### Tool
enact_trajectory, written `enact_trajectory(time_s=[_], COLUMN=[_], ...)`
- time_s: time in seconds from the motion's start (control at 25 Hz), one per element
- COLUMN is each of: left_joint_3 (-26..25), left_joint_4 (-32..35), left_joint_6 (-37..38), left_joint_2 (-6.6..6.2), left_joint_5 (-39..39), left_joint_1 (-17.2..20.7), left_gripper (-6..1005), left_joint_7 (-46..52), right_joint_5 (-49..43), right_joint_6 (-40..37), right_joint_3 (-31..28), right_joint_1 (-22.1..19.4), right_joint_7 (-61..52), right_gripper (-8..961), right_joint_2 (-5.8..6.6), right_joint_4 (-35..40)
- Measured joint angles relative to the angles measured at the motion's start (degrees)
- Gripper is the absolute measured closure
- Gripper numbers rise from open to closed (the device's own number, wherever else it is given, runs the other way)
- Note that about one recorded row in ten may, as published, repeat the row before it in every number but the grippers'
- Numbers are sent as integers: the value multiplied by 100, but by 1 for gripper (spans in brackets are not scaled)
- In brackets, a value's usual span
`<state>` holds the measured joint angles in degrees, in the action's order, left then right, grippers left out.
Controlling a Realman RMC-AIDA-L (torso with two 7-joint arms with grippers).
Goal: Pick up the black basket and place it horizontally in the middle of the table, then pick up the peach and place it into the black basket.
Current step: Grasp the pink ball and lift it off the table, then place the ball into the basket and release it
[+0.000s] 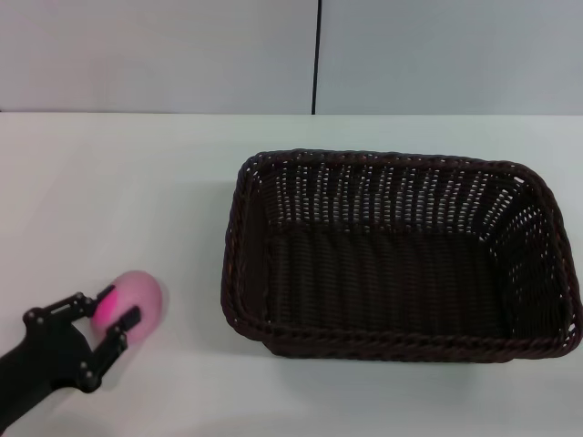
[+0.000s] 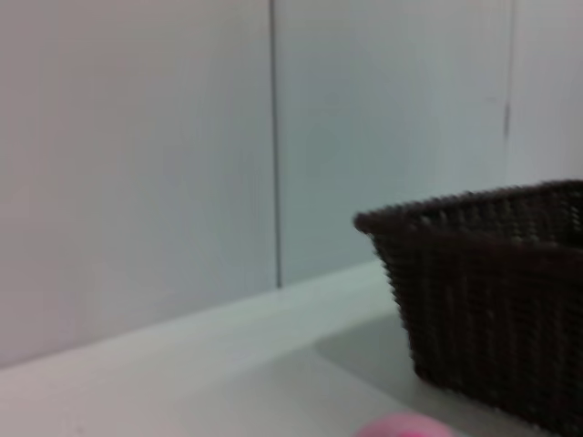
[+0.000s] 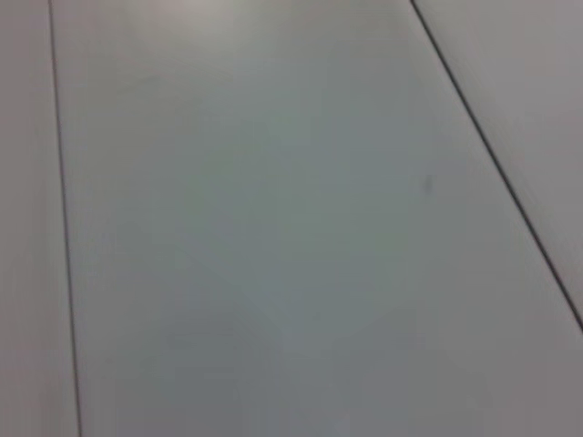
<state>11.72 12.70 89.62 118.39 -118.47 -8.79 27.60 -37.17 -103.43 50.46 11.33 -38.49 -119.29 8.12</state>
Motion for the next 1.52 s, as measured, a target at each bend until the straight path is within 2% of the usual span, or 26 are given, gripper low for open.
enact_trajectory(time_s=[0.2,0.24,0.4,0.6,0.64,0.68,0.92,1.04,1.2,1.44,1.52], left_joint_3=[-478,-716,-854,-590,-358,-358,-8,202,160,77,-54], left_joint_4=[-26,-25,-22,-252,-436,-436,-1028,-1267,-1500,-1702,-1853], left_joint_6=[454,713,906,991,1003,1003,924,703,409,-51,-204], left_joint_2=[-13,-23,-26,-5,-4,-4,8,20,26,37,38], left_joint_5=[-1,-1,-22,-71,-73,-73,-73,-65,-25,-19,-12], left_joint_1=[-43,-113,-341,-931,-1253,-1253,-2002,-2178,-2147,-2126,-2117], left_gripper=[650,662,698,747,757,761,783,795,841,663,567], left_joint_7=[2,24,54,233,284,284,415,455,417,304,110], right_joint_5=[0,0,0,0,0,0,-1,-1,-13,-14,-13], right_joint_6=[-60,-82,-162,-315,-344,-344,-541,-580,-580,-508,-472], right_joint_3=[-144,-165,-188,-190,-190,-190,-186,-177,-178,-186,-188], right_joint_1=[13,6,8,44,90,90,218,229,240,295,303], right_joint_7=[-6,-22,-28,-37,-39,-39,-42,-44,-32,-5,-3], right_gripper=[355,355,355,355,355,355,355,355,355,355,355], right_joint_2=[1,2,2,3,-3,-3,-2,-3,-5,-7,-7], right_joint_4=[-134,-146,-199,-227,-247,-247,-419,-426,-453,-500,-522])
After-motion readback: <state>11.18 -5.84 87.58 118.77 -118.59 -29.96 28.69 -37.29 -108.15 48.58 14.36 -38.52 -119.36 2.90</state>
